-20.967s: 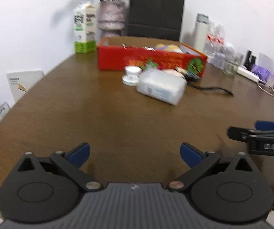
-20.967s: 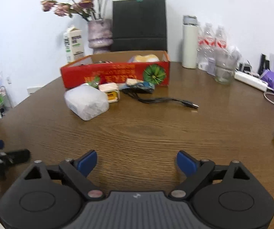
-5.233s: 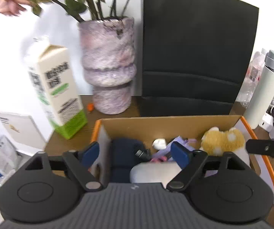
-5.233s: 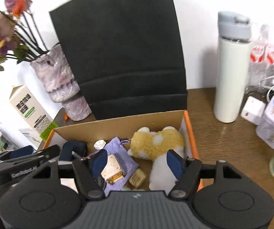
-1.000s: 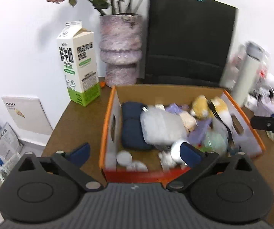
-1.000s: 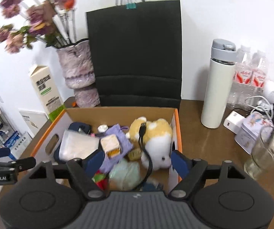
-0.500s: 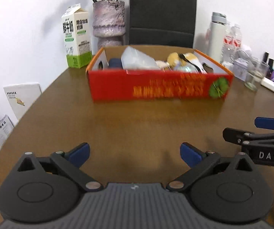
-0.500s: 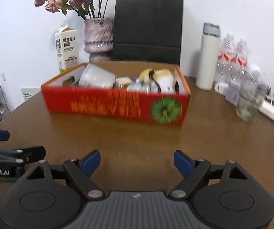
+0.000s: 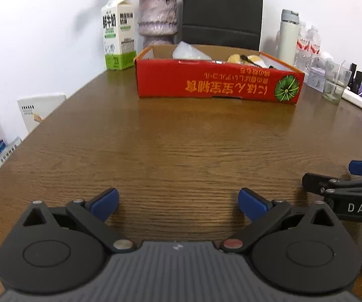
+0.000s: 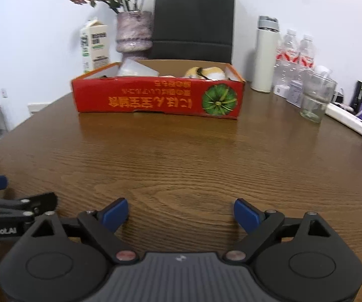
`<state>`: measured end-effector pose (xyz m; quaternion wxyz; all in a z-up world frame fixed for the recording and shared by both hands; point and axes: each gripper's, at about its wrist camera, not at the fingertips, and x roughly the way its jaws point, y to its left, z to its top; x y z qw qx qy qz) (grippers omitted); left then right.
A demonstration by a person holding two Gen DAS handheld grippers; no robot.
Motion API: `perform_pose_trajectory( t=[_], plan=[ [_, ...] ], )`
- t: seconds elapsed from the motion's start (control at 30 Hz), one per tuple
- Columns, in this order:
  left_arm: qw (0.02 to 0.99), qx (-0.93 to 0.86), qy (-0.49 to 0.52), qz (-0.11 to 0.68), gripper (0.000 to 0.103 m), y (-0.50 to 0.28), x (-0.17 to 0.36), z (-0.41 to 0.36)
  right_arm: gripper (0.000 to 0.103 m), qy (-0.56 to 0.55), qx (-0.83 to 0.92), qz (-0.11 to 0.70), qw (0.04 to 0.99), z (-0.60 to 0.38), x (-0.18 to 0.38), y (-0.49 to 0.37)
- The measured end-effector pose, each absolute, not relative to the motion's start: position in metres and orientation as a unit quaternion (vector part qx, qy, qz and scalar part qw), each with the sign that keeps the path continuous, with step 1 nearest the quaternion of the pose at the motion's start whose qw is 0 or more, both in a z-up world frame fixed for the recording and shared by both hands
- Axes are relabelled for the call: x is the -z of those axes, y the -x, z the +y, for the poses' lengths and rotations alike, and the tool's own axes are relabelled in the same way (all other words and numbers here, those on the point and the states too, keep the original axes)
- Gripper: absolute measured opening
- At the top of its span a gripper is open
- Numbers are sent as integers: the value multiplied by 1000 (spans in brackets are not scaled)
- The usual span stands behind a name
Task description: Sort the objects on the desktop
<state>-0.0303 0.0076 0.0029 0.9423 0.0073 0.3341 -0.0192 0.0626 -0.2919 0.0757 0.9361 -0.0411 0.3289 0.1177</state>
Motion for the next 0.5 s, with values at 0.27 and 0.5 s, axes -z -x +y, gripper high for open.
perform_pose_trajectory(
  t=[0.27,0.5],
  plan=[
    [939,30,-16,343,103,11,-2,3,103,67,-124,327,934,-302,-73,-81],
    [938,32,-18,344,103,6,-2,0,103,40,-133,341,930,-298,-71,-83]
  ],
)
